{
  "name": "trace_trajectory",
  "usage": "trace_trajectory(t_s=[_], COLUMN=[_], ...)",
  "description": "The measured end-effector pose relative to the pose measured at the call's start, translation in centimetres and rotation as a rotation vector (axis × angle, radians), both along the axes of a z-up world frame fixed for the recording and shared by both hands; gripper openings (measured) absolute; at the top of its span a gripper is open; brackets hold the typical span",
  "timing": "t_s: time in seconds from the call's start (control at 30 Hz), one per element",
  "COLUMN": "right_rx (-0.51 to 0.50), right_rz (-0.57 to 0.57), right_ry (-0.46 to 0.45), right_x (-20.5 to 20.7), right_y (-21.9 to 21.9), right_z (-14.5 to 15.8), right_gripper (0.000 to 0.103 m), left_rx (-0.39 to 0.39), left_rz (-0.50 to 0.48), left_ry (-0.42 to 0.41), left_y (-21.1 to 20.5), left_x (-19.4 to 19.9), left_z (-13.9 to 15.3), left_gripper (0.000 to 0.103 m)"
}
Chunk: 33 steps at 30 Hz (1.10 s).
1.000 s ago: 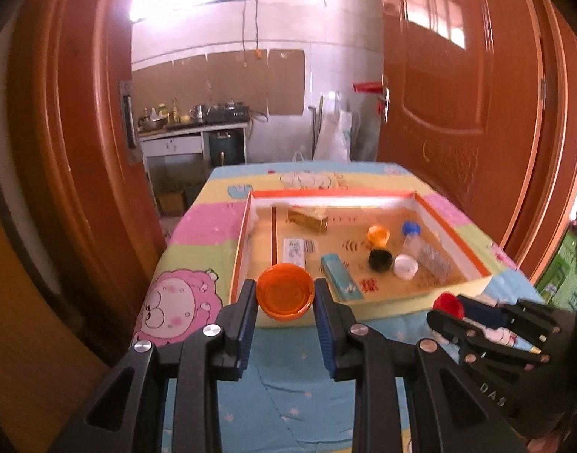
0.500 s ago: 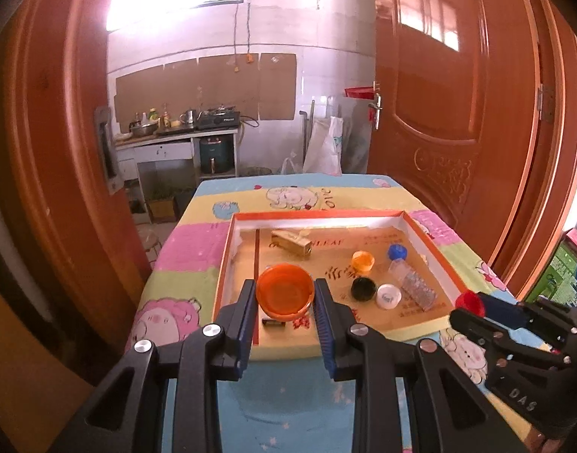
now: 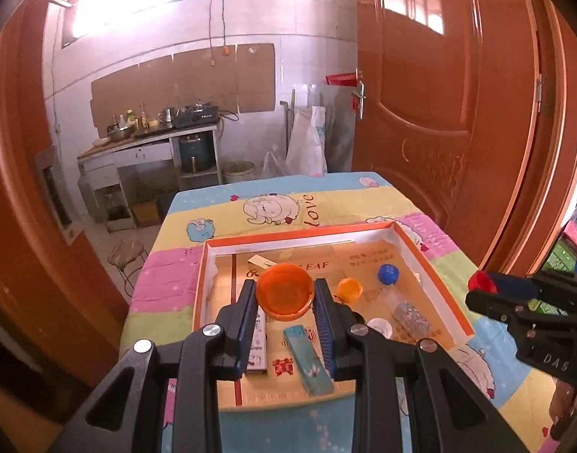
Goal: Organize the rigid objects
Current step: 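Carry the red cap and orange cap over the tray with both tools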
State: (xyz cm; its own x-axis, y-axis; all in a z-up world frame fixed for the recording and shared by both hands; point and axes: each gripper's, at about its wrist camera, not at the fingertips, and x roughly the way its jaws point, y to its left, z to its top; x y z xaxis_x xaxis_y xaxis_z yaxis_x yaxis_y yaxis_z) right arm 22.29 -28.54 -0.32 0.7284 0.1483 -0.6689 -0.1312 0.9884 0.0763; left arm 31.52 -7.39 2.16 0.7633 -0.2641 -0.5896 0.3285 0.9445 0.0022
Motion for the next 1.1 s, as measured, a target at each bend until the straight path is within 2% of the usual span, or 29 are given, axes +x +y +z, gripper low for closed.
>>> trace_trajectory(t_s=[0.5, 0.77, 0.93, 1.1], right_rx=[0.017, 0.043, 0.034, 0.017], right_rz=[-0.008, -0.009, -0.036, -0.039], right_ry=[0.016, 0.050, 0.102, 0.137], right_x=[7.8, 12.5, 15.8, 17.9], right_y=[-1.5, -1.9, -1.5, -0.5], right_z=[0.1, -1.0, -2.8, -4.4], right_gripper=[0.031, 0.031, 0.031, 0.031], left_rx=[0.023, -0.029, -0.052, -0.022], left_rz=[0.010, -0.038, -0.073, -0.097], left_ry=[0.058, 0.158, 0.249, 0.303], left_y=[-0.9, -1.7, -2.3, -3.1], left_x=[5.5, 8.9, 10.7, 11.4], left_z=[-2.0, -3.8, -5.9, -7.5], left_gripper=[0.030, 0.030, 0.030, 0.030])
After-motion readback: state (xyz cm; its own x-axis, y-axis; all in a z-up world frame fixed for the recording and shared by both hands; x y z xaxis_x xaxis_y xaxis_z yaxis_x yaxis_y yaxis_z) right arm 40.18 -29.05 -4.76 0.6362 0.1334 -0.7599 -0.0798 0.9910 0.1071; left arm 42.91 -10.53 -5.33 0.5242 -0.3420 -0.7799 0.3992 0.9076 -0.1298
